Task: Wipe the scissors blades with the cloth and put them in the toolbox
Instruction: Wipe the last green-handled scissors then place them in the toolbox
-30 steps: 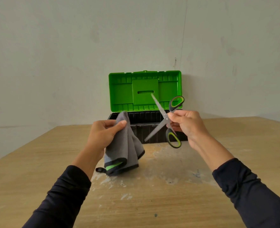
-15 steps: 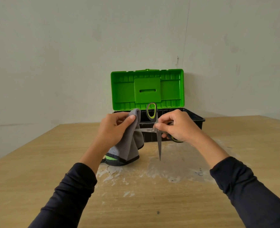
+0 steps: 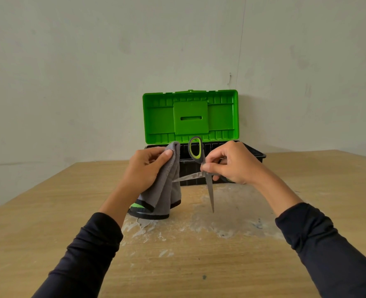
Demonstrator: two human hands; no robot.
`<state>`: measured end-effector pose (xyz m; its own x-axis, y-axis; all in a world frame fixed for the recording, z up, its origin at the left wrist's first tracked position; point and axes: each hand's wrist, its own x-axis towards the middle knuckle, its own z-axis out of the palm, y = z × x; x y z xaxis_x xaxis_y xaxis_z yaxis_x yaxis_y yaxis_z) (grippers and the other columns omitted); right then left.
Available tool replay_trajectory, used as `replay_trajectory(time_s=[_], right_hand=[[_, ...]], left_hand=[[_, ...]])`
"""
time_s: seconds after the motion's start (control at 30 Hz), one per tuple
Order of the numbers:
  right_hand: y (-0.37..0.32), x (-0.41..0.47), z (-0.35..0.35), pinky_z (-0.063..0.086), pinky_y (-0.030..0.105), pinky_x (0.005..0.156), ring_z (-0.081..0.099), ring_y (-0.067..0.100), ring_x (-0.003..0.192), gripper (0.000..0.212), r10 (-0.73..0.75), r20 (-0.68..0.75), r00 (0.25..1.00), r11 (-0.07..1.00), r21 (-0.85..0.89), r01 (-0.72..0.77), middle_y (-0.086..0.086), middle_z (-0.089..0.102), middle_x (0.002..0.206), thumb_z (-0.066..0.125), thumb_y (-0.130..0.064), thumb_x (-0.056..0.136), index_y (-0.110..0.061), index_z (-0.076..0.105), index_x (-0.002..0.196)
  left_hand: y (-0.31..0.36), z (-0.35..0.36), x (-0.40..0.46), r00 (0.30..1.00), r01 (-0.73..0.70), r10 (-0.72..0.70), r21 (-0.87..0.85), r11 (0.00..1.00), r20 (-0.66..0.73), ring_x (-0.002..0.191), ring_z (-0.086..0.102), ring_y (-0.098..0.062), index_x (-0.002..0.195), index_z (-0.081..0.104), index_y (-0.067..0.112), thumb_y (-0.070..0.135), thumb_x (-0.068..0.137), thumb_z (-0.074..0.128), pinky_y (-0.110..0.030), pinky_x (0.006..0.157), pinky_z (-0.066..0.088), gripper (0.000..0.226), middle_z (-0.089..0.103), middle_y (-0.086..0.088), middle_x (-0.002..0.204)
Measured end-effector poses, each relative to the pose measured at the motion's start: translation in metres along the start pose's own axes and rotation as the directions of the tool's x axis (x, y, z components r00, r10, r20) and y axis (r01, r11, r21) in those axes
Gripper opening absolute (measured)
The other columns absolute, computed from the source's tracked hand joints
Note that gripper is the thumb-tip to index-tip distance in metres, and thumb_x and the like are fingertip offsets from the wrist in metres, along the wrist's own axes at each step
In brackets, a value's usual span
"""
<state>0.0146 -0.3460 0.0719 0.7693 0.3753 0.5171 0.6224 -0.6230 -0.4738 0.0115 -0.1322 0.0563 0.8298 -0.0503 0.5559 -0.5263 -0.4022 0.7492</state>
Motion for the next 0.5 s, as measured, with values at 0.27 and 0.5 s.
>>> replay_trajectory(time_s=[0.27, 0.5], right_hand=[[0.003, 0.002, 0.004, 0.048, 0.013, 0.053, 0.069, 0.008, 0.054, 0.016, 0.050, 0.014, 0.999, 0.999, 0.018, -0.051, -0.001, 0.069, 0.067, 0.070, -0.014, 0.083, -0.019, 0.066, 0.069], [-0.005, 0.003, 0.010, 0.059, 0.023, 0.060, 0.070, 0.011, 0.056, 0.011, 0.017, 0.008, 1.000, 1.000, 0.024, -0.017, 0.007, 0.073, 0.069, 0.071, -0.011, 0.082, -0.012, 0.070, 0.070]], left_hand=[[0.003, 0.005, -0.007, 0.975, -0.031, 0.003, 0.119, 0.992, 0.223, 0.055, 0.051, -0.002, 0.082, 0.072, 0.029, 0.030, 0.091, 0.053, -0.010, 0.054, 0.040, 0.021, 0.063, 0.008, 0.061], [0.007, 0.008, -0.010, 0.949, 0.014, -0.043, 0.097, 0.995, 0.312, 0.073, 0.069, -0.007, 0.097, 0.074, 0.018, 0.022, 0.081, 0.069, -0.014, 0.066, 0.052, 0.017, 0.075, 0.005, 0.081]])
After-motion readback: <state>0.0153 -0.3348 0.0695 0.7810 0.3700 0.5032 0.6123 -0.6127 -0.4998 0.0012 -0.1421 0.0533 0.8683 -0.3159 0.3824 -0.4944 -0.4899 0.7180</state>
